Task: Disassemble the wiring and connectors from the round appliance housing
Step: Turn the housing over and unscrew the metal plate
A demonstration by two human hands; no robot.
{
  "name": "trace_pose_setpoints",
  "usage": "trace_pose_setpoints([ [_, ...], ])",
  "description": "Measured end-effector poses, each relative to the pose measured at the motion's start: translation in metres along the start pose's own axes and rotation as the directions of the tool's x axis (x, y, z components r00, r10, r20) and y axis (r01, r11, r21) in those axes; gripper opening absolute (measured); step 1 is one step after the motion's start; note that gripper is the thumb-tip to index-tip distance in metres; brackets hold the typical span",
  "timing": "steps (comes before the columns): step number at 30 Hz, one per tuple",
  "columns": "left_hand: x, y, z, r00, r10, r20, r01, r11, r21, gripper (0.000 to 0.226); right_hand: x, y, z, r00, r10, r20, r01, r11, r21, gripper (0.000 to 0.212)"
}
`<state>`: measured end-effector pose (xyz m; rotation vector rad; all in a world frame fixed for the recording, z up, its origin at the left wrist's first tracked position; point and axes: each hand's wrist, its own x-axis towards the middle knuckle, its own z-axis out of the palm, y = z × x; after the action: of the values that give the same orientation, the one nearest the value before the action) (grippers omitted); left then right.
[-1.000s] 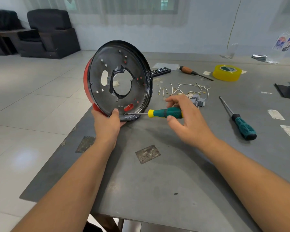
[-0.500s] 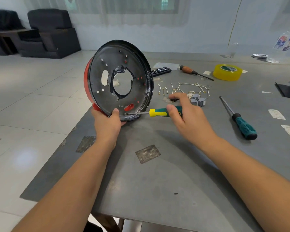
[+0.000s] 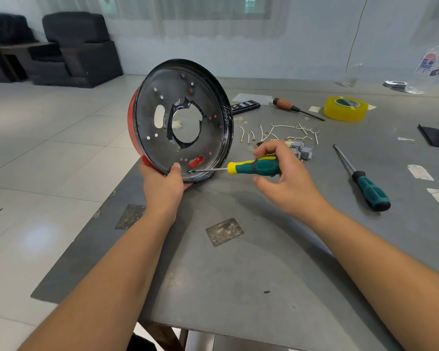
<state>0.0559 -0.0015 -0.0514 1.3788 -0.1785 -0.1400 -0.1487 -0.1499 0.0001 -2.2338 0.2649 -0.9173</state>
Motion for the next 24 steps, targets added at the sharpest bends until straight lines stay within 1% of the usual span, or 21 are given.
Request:
trace_pose_setpoints([
  [2, -0.001, 0.000, 0.001, 1.000, 0.012, 0.002, -0.011, 1.000, -0.002, 0.057, -0.001, 0.001, 0.003, 0.997, 0.076, -0.022, -0.078, 0.989, -0.129, 0.040],
  [4, 0.000, -0.001, 0.001, 1.000, 0.015, 0.005, -0.015, 1.000, -0.007, 0.057, 0.001, 0.005, 0.001, 0.982, 0.183, -0.043, -0.188, 0.941, -0.282, 0.035],
  [5, 0.000, 0.000, 0.001, 1.000, 0.017, 0.007, -0.017, 1.000, -0.005, 0.057, 0.002, 0.007, 0.001, 0.981, 0.191, -0.035, -0.193, 0.935, -0.298, 0.032],
  [6, 0.000, 0.000, 0.000, 1.000, 0.018, 0.009, -0.018, 1.000, 0.003, 0.057, 0.002, 0.008, 0.001, 0.987, 0.158, -0.030, -0.160, 0.951, -0.265, 0.021],
  [7, 0.000, 0.001, 0.000, 1.000, 0.018, 0.012, -0.018, 1.000, 0.006, 0.058, 0.002, 0.008, -0.001, 0.993, 0.116, -0.003, -0.115, 0.978, -0.176, 0.009],
  [9, 0.001, -0.001, 0.000, 1.000, 0.019, 0.012, -0.019, 1.000, 0.009, 0.061, 0.000, 0.006, -0.002, 0.999, 0.041, 0.034, -0.039, 0.997, -0.071, 0.030],
  [11, 0.000, 0.000, -0.001, 1.000, 0.016, 0.007, -0.016, 1.000, 0.017, 0.060, -0.002, 0.007, -0.003, 0.997, 0.042, 0.061, -0.038, 0.997, -0.074, 0.037],
  [12, 0.000, 0.000, 0.000, 1.000, 0.011, 0.007, -0.011, 1.000, 0.008, 0.058, -0.002, 0.007, -0.003, 0.995, 0.072, 0.072, -0.064, 0.992, -0.111, 0.036],
  [13, 0.001, 0.000, 0.000, 1.000, 0.006, 0.010, -0.006, 1.000, -0.002, 0.056, -0.002, 0.009, -0.002, 0.991, 0.113, 0.071, -0.101, 0.983, -0.153, 0.031],
  [14, 0.001, 0.000, 0.000, 1.000, 0.003, 0.014, -0.002, 1.000, -0.008, 0.054, -0.001, 0.012, -0.002, 0.981, 0.177, 0.080, -0.161, 0.972, -0.169, 0.020],
  [15, 0.000, 0.000, 0.000, 1.000, 0.001, 0.019, -0.001, 1.000, -0.008, 0.054, -0.001, 0.016, -0.003, 0.971, 0.223, 0.088, -0.202, 0.958, -0.203, 0.017],
  [16, 0.000, 0.000, 0.000, 1.000, 0.004, 0.020, -0.004, 1.000, 0.000, 0.055, -0.001, 0.018, -0.003, 0.967, 0.238, 0.094, -0.210, 0.948, -0.239, 0.024],
  [17, -0.001, 0.001, 0.000, 1.000, 0.009, 0.018, -0.009, 1.000, 0.011, 0.057, 0.000, 0.020, -0.005, 0.969, 0.228, 0.099, -0.193, 0.940, -0.281, 0.023],
  [18, -0.001, 0.002, 0.000, 1.000, 0.011, 0.019, -0.012, 1.000, 0.015, 0.058, 0.000, 0.022, -0.006, 0.978, 0.184, 0.103, -0.145, 0.943, -0.301, 0.012],
  [19, -0.001, 0.002, 0.000, 1.000, 0.009, 0.021, -0.009, 1.000, 0.005, 0.058, 0.000, 0.023, -0.007, 0.985, 0.132, 0.114, -0.094, 0.952, -0.290, 0.011],
  [21, -0.002, 0.002, 0.000, 0.999, -0.002, 0.041, 0.003, 1.000, -0.020, 0.056, -0.001, 0.025, -0.008, 0.989, 0.083, 0.123, -0.047, 0.962, -0.271, 0.034],
  [22, -0.002, 0.002, 0.000, 0.999, 0.006, 0.047, -0.006, 1.000, -0.007, 0.056, -0.001, 0.026, -0.006, 0.990, 0.093, 0.110, -0.061, 0.963, -0.264, 0.040],
  [24, -0.003, 0.003, 0.000, 0.998, 0.031, 0.056, -0.033, 0.999, 0.038, 0.061, -0.001, 0.028, -0.001, 0.989, 0.117, 0.091, -0.091, 0.964, -0.250, 0.041],
])
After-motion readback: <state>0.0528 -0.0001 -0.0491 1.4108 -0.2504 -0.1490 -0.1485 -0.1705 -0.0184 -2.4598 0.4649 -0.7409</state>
